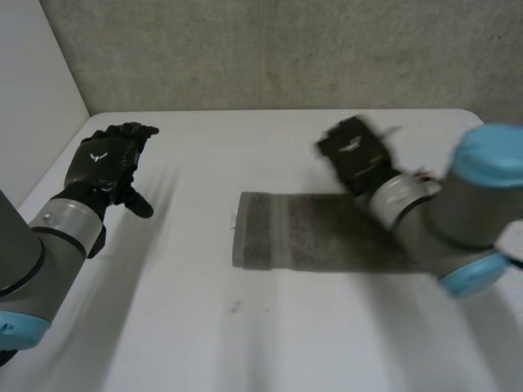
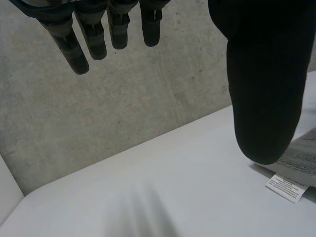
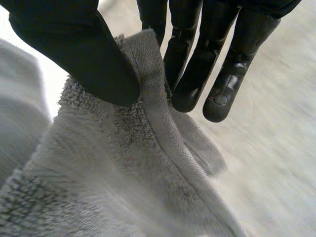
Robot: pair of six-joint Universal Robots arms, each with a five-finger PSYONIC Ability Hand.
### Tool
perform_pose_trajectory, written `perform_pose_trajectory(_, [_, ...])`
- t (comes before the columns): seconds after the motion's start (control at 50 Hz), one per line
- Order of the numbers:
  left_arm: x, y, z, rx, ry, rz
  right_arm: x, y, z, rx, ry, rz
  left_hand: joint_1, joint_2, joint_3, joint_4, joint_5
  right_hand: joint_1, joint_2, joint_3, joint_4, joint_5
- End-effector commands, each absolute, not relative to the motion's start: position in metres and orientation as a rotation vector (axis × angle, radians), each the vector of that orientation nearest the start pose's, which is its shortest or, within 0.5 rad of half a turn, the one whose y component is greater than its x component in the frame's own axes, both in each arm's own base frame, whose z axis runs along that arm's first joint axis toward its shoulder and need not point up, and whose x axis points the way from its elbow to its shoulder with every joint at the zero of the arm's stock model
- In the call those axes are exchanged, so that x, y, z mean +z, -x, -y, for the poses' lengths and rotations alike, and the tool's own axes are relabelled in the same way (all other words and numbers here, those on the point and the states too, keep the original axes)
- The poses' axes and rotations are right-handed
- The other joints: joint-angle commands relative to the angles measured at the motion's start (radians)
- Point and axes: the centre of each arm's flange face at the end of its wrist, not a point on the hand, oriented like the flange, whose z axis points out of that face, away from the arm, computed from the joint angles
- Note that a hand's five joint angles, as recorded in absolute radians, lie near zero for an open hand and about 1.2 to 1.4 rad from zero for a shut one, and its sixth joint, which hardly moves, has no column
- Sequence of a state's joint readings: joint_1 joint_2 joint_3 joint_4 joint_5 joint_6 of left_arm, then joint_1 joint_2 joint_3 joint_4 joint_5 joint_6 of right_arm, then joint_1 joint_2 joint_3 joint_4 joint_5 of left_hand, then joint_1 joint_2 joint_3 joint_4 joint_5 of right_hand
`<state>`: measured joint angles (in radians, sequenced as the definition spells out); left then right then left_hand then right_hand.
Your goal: Fold the laundry
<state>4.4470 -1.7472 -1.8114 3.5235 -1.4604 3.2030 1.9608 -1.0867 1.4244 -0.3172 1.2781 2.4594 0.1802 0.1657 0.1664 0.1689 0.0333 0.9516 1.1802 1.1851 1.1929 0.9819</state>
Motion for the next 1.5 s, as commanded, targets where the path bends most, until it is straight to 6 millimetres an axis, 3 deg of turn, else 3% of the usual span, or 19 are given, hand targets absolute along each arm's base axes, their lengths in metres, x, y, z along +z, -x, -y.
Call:
perform_pose_trajectory(0.02, [0.217,0.222,0.277,-2.32,-0.527,-2.376,0.155,-0.371,0.23,-1.917,1.598,-1.577,-0.006,0.009,0.008,0.006,-0.033,0.445,0.216,0.211,0.203,0.24])
perform_pose_trajectory(0.18, [0.213,0.223,0.277,-2.307,-0.534,-2.391,0.112,-0.385,0.195,-1.74,1.69,-1.573,-0.006,0.009,0.008,0.006,-0.033,0.445,0.216,0.211,0.203,0.24])
perform_pose_trajectory(0.22, [0.211,0.224,0.277,-2.303,-0.538,-2.394,0.11,-0.384,0.196,-1.739,1.69,-1.591,-0.006,0.009,0.008,0.006,-0.033,0.187,-0.041,-0.046,-0.054,-0.017])
perform_pose_trajectory(0.24, [0.21,0.224,0.276,-2.297,-0.546,-2.397,0.11,-0.384,0.198,-1.752,1.687,-1.6,-0.006,0.009,0.008,0.006,-0.033,-0.397,-0.625,-0.63,-0.638,-0.602])
perform_pose_trajectory(0.28, [0.209,0.226,0.274,-2.294,-0.559,-2.395,0.117,-0.382,0.202,-1.778,1.671,-1.614,-0.006,0.009,0.008,0.006,-0.033,-0.777,-1.006,-1.011,-1.018,-0.982])
perform_pose_trajectory(0.38, [0.206,0.233,0.273,-2.318,-0.586,-2.388,0.159,-0.367,0.223,-1.913,1.552,-1.72,-0.006,0.009,0.008,0.006,-0.033,-0.777,-1.006,-1.011,-1.018,-0.982])
perform_pose_trajectory(0.46, [0.205,0.252,0.263,-2.369,-0.674,-2.377,0.184,-0.317,0.265,-1.947,1.232,-1.997,-0.006,0.009,0.008,0.006,-0.033,-0.777,-1.006,-1.011,-1.018,-0.982])
perform_pose_trajectory(0.56, [0.206,0.269,0.257,-2.407,-0.743,-2.373,0.183,-0.279,0.269,-1.8,1.02,-2.175,-0.005,0.01,0.009,0.006,-0.033,-0.777,-1.006,-1.011,-1.018,-0.982])
perform_pose_trajectory(0.7, [0.19,0.333,0.237,-2.443,-1.007,-2.425,0.149,-0.226,0.272,-1.646,0.934,-2.315,0.016,0.03,0.029,0.027,-0.012,-0.777,-1.006,-1.011,-1.018,-0.982])
perform_pose_trajectory(0.8, [0.172,0.353,0.221,-2.38,-1.116,-2.476,0.138,-0.211,0.274,-1.642,0.892,-2.361,0.016,0.03,0.029,0.027,-0.012,-0.714,-0.943,-0.947,-0.955,-0.919])
perform_pose_trajectory(0.86, [0.168,0.354,0.219,-2.366,-1.135,-2.478,0.129,-0.204,0.277,-1.635,0.868,-2.39,0.016,0.03,0.029,0.027,-0.012,-0.497,-0.725,-0.73,-0.738,-0.702])
perform_pose_trajectory(0.94, [0.168,0.352,0.216,-2.35,-1.144,-2.476,0.114,-0.199,0.29,-1.68,0.922,-2.406,0.016,0.03,0.029,0.027,-0.012,0.424,0.195,0.19,0.183,0.219])
perform_pose_trajectory(1.04, [0.183,0.343,0.212,-2.387,-1.09,-2.443,0.134,-0.195,0.304,-1.902,1.093,-2.353,0.013,0.027,0.027,0.024,-0.015,0.445,0.216,0.211,0.203,0.24])
perform_pose_trajectory(1.1, [0.192,0.332,0.215,-2.396,-1.008,-2.42,0.161,-0.21,0.308,-2.088,1.24,-2.248,0.013,0.027,0.027,0.024,-0.015,0.445,0.216,0.211,0.203,0.24])
perform_pose_trajectory(1.24, [0.204,0.309,0.228,-2.387,-0.828,-2.376,0.195,-0.314,0.259,-2.166,1.479,-1.777,0.01,0.024,0.024,0.021,-0.018,0.445,0.216,0.211,0.203,0.24])
perform_pose_trajectory(1.34, [0.205,0.287,0.236,-2.35,-0.709,-2.364,0.162,-0.369,0.202,-2.027,1.75,-1.52,0.004,0.018,0.018,0.015,-0.024,0.445,0.216,0.211,0.203,0.24])
perform_pose_trajectory(1.44, [0.2,0.279,0.237,-2.311,-0.69,-2.38,0.12,-0.377,0.167,-1.842,1.919,-1.496,0.001,0.016,0.015,0.012,-0.027,0.445,0.216,0.211,0.203,0.24])
perform_pose_trajectory(1.48, [0.199,0.278,0.237,-2.307,-0.691,-2.383,0.115,-0.374,0.166,-1.804,1.932,-1.531,0.001,0.016,0.015,0.012,-0.027,0.355,0.126,0.121,0.113,0.15])
perform_pose_trajectory(1.5, [0.199,0.278,0.237,-2.307,-0.689,-2.384,0.118,-0.372,0.165,-1.784,1.927,-1.564,-0.002,0.013,0.012,0.009,-0.03,-0.067,-0.295,-0.3,-0.308,-0.272])
